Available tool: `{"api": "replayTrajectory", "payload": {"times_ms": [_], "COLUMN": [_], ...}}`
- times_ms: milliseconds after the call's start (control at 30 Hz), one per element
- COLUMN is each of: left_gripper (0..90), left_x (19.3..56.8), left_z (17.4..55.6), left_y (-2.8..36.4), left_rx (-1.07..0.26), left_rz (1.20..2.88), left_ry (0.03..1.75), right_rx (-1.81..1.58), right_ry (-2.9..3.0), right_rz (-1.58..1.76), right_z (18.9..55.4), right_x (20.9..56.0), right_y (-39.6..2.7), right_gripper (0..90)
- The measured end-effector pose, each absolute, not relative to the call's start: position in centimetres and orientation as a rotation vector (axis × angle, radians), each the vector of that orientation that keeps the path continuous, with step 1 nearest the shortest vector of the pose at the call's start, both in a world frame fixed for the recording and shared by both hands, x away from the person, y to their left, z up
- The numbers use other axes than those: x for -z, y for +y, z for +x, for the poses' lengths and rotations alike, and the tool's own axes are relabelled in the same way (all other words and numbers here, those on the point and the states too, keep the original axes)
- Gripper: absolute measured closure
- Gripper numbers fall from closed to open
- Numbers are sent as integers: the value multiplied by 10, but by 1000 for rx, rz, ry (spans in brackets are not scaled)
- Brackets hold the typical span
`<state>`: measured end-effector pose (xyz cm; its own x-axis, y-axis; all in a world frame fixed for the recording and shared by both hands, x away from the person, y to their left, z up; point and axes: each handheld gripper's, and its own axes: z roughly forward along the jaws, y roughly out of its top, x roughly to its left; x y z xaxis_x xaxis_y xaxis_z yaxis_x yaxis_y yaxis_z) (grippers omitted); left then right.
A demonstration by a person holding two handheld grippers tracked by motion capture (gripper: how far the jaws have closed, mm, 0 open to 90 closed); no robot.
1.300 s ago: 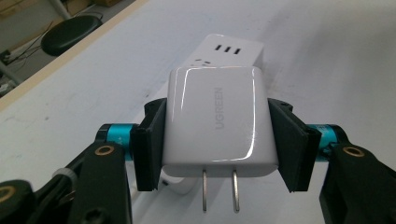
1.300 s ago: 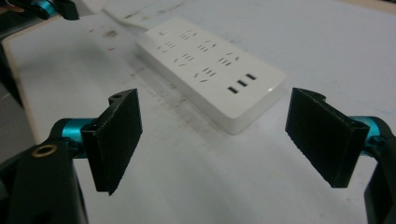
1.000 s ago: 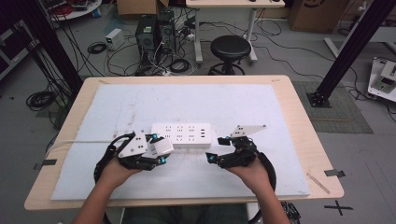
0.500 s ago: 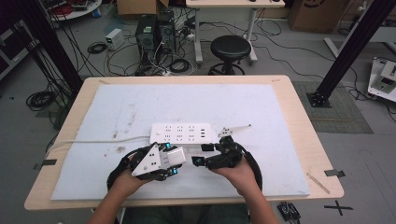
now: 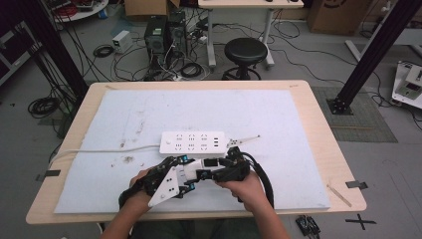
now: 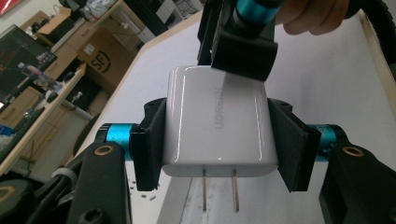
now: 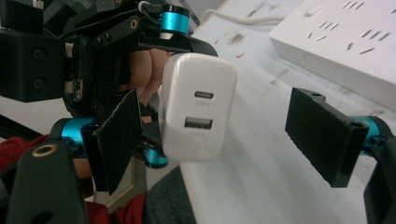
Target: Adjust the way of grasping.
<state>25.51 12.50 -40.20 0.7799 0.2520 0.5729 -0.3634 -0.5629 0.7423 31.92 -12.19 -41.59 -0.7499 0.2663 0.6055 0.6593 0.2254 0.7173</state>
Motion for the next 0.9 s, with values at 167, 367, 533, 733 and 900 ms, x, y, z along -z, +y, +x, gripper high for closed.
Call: {"api": "replayTrajectory", "payload": {"times_ms": [167, 367, 533, 733, 900], "left_gripper": [425, 425, 424, 355, 259], "left_x": [400, 400, 401, 400, 395], "left_z": [252, 250, 251, 257, 263], "left_y": [122, 118, 116, 117, 133], "left_rx": [-831, -850, -861, -811, -755], "left_rz": [2000, 1992, 2014, 2020, 2007], "left_ry": [-102, -123, -138, -71, 21], "right_rx": [1525, 1554, 1549, 1549, 1588], "right_ry": [-2114, -2071, -2033, -2036, -2038], "right_rz": [-831, -766, -762, -810, -840], "right_z": [319, 318, 320, 321, 321], "right_x": [418, 419, 421, 422, 418], "right_y": [-117, -115, -115, -117, -129], "right_gripper": [298, 490, 610, 631, 631]}}
